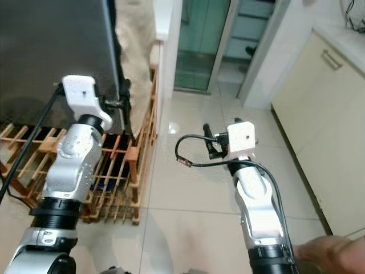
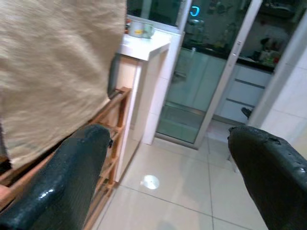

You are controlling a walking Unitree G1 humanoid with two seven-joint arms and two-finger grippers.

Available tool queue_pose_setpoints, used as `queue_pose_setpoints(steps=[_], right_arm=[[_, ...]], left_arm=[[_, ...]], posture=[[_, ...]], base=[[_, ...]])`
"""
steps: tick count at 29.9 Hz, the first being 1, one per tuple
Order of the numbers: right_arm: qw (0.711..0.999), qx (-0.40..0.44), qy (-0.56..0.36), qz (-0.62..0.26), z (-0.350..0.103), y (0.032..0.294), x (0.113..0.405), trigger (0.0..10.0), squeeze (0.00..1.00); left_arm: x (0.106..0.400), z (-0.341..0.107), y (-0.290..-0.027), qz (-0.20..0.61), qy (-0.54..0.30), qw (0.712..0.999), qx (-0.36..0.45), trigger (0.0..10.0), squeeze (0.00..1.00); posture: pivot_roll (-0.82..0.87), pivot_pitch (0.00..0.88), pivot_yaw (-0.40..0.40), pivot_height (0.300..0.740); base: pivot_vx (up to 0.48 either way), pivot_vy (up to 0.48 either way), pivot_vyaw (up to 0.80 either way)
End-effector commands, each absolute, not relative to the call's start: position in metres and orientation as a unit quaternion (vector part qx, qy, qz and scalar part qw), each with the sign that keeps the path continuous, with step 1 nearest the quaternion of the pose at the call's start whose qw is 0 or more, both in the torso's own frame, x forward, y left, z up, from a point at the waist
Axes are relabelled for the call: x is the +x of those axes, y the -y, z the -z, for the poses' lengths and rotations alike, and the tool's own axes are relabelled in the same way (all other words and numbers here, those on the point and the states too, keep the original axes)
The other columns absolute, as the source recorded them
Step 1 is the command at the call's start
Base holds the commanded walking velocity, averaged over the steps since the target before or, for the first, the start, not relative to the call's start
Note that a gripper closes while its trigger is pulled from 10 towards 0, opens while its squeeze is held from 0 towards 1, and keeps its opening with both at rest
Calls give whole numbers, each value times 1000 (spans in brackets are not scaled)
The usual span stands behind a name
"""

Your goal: Restocking fridge

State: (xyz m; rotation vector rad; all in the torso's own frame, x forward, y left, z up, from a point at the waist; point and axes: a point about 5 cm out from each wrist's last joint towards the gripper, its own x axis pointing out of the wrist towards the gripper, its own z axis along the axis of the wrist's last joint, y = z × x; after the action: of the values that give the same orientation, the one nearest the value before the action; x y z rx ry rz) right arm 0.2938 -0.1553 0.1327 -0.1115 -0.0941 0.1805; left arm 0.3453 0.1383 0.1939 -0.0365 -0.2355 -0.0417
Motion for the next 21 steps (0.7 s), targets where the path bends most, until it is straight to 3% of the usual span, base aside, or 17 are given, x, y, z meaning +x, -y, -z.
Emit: queue_pose_setpoints(steps=[1,11,21], right_arm=[[994,-63,50,-78,-134,163,294,10000,0],[994,-61,44,-78,-131,162,294,10000,0],[994,-69,45,-77,-131,163,293,10000,0]], left_arm=[[347,-195,-123,31,109,993,-27,10000,0],[346,-204,-108,33,119,992,-21,10000,0],[345,-201,-119,16,118,993,2,10000,0]], posture=[[-111,0,-65,740],[-115,0,-61,740],[-121,0,-53,740]], base=[[352,-322,0],[386,-243,0],[0,0,0]])
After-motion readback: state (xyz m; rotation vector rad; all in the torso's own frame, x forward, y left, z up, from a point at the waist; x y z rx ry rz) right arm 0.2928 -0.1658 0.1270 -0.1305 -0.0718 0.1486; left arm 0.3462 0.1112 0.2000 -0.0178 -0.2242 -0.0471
